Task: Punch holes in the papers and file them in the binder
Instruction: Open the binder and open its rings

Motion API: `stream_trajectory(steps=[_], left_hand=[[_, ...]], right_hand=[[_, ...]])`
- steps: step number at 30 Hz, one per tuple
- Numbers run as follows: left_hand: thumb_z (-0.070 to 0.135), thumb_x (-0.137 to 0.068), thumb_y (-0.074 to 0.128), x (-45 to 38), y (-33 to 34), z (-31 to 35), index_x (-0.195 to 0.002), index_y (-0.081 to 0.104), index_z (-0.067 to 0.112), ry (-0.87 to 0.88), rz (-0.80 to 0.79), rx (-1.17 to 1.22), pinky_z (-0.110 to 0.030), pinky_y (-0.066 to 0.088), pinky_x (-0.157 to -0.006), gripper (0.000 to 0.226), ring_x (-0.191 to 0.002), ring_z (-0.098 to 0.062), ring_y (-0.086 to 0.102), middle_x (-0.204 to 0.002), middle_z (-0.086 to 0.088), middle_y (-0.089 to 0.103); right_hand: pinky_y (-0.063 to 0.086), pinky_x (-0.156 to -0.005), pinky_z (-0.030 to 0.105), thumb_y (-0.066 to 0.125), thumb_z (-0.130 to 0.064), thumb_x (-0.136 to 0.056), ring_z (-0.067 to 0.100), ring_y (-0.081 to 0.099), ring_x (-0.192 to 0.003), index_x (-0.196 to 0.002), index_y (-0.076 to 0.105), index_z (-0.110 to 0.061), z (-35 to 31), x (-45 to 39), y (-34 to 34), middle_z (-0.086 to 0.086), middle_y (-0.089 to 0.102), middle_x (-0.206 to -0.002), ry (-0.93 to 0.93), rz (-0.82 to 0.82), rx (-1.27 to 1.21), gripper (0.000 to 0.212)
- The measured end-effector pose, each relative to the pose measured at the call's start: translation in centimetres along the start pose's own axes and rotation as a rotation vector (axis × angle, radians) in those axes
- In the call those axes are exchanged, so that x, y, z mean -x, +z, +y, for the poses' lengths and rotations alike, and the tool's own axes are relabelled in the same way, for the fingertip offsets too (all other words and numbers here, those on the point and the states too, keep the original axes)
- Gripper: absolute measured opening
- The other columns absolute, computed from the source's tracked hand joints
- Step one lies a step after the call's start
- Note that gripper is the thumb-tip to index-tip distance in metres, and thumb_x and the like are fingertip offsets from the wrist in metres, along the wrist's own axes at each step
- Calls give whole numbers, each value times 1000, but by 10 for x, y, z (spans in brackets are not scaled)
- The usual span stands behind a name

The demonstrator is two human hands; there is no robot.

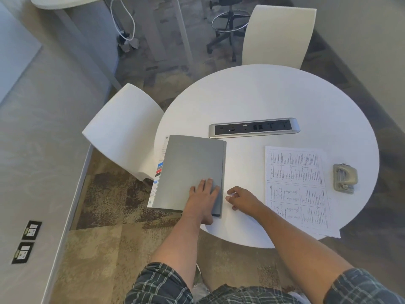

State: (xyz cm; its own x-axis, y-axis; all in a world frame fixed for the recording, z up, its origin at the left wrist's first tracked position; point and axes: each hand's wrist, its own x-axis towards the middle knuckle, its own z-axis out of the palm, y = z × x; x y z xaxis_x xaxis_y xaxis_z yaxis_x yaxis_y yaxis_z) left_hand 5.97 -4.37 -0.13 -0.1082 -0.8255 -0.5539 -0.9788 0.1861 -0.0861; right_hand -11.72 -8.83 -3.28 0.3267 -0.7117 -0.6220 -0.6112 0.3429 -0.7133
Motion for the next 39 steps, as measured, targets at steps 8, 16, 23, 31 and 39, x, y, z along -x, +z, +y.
stream_trajectory(steps=[8, 16, 23, 31, 39], left_hand=[[26, -87, 56, 12, -30, 16, -161, 12, 22, 93, 155, 177, -62, 31, -119, 86, -158, -39, 8, -172, -7, 7], [22, -82, 47, 31, -32, 13, -149, 44, 20, 162, 442, 284, -52, 59, -89, 68, -150, -40, 34, -167, -14, 29], [21, -68, 43, 41, -52, 13, -130, 49, 24, 61, 802, 475, -34, 55, -57, 63, -112, -36, 65, -154, -9, 49], [24, -90, 42, 58, -74, 1, -125, 50, 29, -167, 1058, 606, -30, 54, -56, 36, -89, -24, 68, -144, 5, 56], [14, -102, 48, 82, -59, -37, -131, 58, 18, -601, 1257, 767, -12, 27, -56, 32, -72, -12, 54, -111, -4, 70]], right_hand=[[47, -64, 27, 56, -33, -102, 24, 71, -85, -128, 53, -11, -8, -3, -1, 11, 70, -107, 58, 31, -56, 33], [54, -76, 38, 69, -20, -93, 26, 65, -84, -100, 62, -13, -5, -6, -7, 14, 71, -99, 87, 160, -25, 12], [56, -63, 32, 60, -2, -89, 26, 62, -70, -85, 57, -10, 1, 5, -36, 13, 65, -81, 133, 206, -24, 10], [60, -70, 40, 54, 2, -86, 26, 61, -55, -77, 52, -10, 15, 7, -62, 13, 61, -67, 161, 229, 79, 15], [53, -53, 31, 54, 5, -91, 23, 54, -45, -69, 51, -4, 26, 7, -70, 14, 55, -54, 351, 123, 210, 24]])
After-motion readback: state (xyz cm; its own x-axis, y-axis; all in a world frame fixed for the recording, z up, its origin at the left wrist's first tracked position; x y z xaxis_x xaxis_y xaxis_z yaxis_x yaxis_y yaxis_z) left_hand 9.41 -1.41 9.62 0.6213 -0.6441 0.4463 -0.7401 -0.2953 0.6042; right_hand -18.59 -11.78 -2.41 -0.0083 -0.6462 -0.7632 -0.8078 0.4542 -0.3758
